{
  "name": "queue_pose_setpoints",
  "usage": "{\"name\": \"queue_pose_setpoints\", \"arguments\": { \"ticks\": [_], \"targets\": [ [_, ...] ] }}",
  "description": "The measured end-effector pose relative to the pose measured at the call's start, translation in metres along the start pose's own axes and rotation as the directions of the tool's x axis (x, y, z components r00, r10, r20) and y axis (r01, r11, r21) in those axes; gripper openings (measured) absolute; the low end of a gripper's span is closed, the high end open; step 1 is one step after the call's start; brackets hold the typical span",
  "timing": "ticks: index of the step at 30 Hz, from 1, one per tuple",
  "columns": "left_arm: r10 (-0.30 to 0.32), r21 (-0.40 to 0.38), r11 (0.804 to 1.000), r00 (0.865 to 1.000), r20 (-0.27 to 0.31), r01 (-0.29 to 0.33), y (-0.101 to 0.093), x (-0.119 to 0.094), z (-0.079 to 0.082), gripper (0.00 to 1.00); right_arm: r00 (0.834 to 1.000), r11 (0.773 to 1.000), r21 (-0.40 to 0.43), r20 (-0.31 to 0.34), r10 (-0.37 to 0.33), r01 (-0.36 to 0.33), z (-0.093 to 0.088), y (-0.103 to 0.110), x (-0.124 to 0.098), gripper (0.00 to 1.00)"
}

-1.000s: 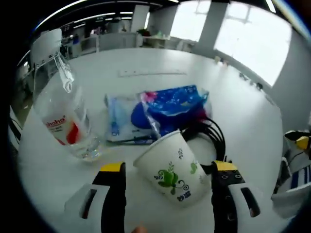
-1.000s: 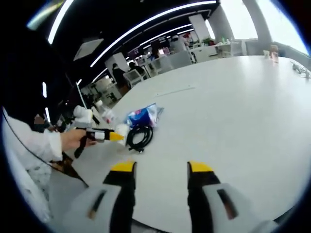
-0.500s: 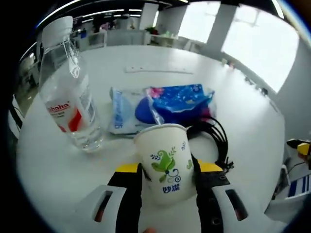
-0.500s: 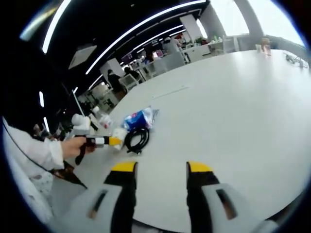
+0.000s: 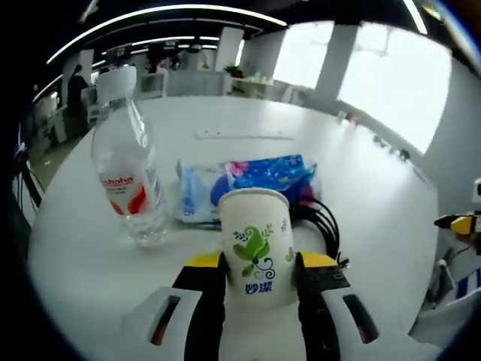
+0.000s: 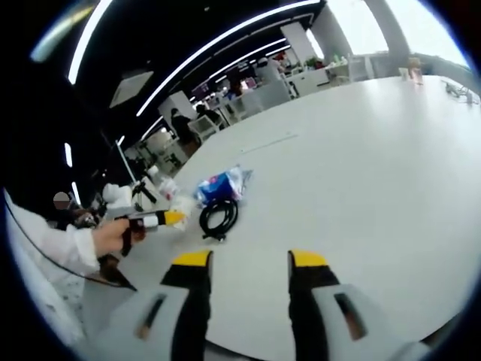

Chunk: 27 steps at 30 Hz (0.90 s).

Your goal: Arrange the tabletop items into an orderly group along one side of the table until the central work area is clear of visible clutter.

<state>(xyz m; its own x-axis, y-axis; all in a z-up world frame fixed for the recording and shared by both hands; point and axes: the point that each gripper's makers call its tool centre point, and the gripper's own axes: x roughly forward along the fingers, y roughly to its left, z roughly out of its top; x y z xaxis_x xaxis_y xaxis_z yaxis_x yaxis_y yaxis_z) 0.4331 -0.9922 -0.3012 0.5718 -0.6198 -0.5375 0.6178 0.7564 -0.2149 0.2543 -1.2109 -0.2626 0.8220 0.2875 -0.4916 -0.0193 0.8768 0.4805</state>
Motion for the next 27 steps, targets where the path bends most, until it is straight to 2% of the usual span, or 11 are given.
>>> {"name": "queue_pose_setpoints", "arguments": {
  "ticks": [4, 6, 13, 17, 19, 24, 27],
  "targets": [
    [-0.034, 0.055, 0.998, 0.999, 0.043, 0.032, -0.009, -0.012, 0.003, 0.33, 1.000, 1.000, -0.006, -0.008, 0.018, -0.018, 0.000, 0.006, 0.005, 0.37],
    [-0.040, 0.087, 0.996, 0.997, 0.071, 0.033, -0.008, -0.016, 0.004, 0.33, 0.999, 0.999, -0.010, -0.015, 0.033, -0.033, -0.001, 0.010, 0.010, 0.37],
    [-0.083, 0.103, 0.993, 0.979, 0.184, 0.064, -0.021, -0.039, 0.011, 0.33, 0.996, 0.996, -0.035, -0.035, 0.079, -0.080, 0.002, 0.026, 0.023, 0.37],
    [-0.091, 0.125, 0.990, 0.981, 0.172, 0.070, -0.023, -0.052, 0.006, 0.33, 0.992, 0.991, -0.064, -0.060, 0.113, -0.116, 0.005, 0.038, 0.032, 0.36],
    [-0.119, 0.128, 0.987, 0.971, 0.209, 0.094, -0.028, -0.061, 0.011, 0.33, 0.989, 0.988, -0.081, -0.067, 0.129, -0.134, 0.007, 0.043, 0.036, 0.36],
    [-0.163, 0.162, 0.978, 0.960, 0.228, 0.128, -0.037, -0.075, 0.011, 0.33, 0.985, 0.978, -0.127, -0.085, 0.153, -0.163, 0.021, 0.053, 0.048, 0.35],
    [-0.199, 0.160, 0.974, 0.942, 0.272, 0.159, -0.042, -0.084, 0.016, 0.33, 0.982, 0.971, -0.155, -0.076, 0.171, -0.181, 0.035, 0.060, 0.055, 0.34]
  ]
}}
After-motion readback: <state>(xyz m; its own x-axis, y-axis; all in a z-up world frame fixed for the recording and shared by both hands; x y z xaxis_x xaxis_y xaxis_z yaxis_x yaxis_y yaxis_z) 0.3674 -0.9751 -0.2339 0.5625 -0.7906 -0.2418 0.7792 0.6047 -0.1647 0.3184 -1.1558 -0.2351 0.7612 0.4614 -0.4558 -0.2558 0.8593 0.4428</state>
